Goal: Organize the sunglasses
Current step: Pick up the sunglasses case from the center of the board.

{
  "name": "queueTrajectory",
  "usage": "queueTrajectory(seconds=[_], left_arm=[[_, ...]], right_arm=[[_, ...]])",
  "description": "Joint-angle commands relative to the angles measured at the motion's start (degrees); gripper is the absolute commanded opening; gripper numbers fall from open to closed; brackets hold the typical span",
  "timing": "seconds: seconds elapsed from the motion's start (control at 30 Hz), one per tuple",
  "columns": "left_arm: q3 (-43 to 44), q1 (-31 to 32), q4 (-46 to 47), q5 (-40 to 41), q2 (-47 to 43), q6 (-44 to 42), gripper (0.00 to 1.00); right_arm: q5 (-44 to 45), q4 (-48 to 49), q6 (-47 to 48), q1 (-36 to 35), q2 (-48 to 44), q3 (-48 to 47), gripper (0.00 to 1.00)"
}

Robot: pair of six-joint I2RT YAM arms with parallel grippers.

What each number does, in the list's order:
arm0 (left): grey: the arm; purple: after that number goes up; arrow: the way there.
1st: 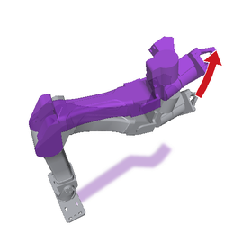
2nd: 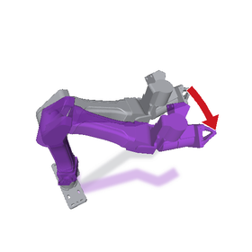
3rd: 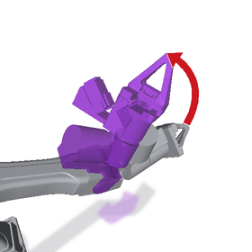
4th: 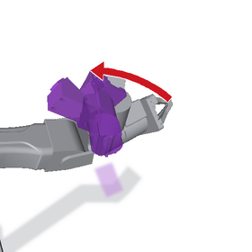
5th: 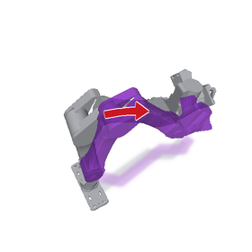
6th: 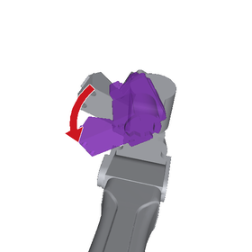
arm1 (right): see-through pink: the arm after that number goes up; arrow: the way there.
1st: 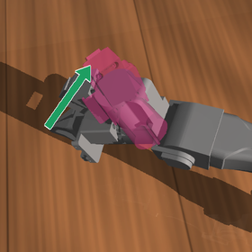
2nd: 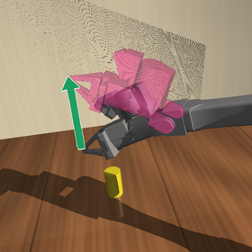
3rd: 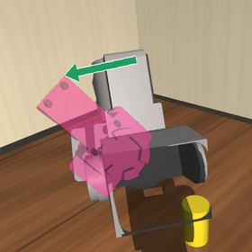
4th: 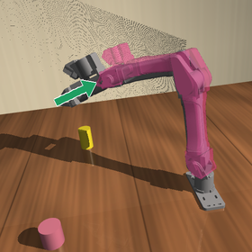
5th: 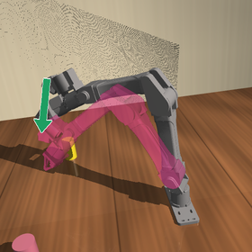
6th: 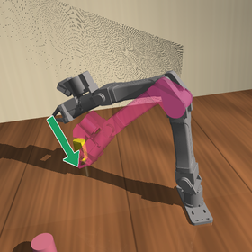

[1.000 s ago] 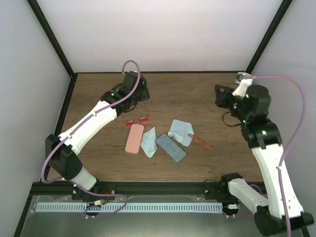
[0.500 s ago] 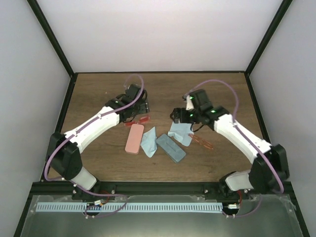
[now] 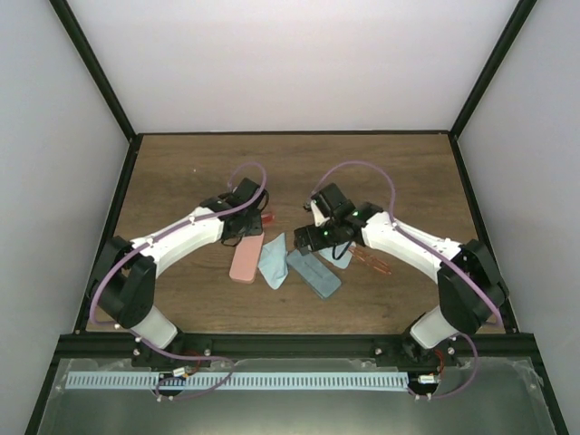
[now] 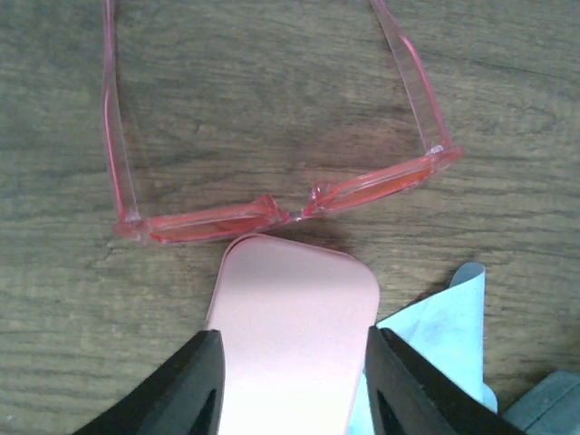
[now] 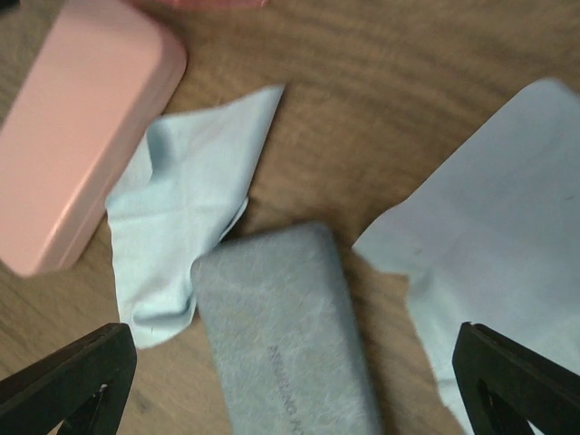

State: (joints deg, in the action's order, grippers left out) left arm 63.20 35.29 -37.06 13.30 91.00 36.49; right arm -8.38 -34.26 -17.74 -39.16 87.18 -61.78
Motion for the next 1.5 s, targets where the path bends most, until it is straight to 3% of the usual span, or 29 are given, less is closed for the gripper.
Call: queueTrajectory(seconds=[0.0,0.07,0.17,0.37,0.43,0.77,1.0,1.23,1.47], left_arm=[[-1.56,0.09,1.17,-2.04,-1.16,-0.02,0.33],[-2.99,0.11,2.06,-2.74,-1.13,-0.47,0.23],[-4.30,0.14,2.36,-3.20,-1.28,-1.23,0.25],[-5.27,0.15,1.91,-3.75,-2.11,-1.51,0.60],[-5.19,0.13,1.90,-4.16,-2.36,-1.51,0.66],[-4.67,0.13,1.76,-5.59,-2.33,-0.90,0.67],[-6.55,0.13,1.22,-4.97,-4.83,-0.29,0.67],[-8.46,0.13,0.94,-4.12,-6.86,-0.36,0.68],[-8.41,0.16,0.98,-4.07,-7.17,-0.45,0.68]], right_arm=[[-0.20,0.30,1.52,-3.20,0.44,1.91,0.99],[-1.10,0.68,0.50,-3.36,0.24,2.45,0.99],[-1.51,0.81,0.50,-3.51,0.12,3.26,0.99],[-0.67,0.27,2.17,-4.61,1.69,4.68,1.00],[-0.51,0.42,2.35,-5.47,1.92,5.10,1.00],[1.47,-0.54,2.02,-8.66,4.27,5.90,0.99],[4.05,-1.45,-0.64,-8.94,6.39,7.28,0.86],[5.32,-1.25,-0.48,-8.92,7.26,7.27,0.89],[6.64,-2.61,-2.38,-8.91,6.22,5.57,0.86]])
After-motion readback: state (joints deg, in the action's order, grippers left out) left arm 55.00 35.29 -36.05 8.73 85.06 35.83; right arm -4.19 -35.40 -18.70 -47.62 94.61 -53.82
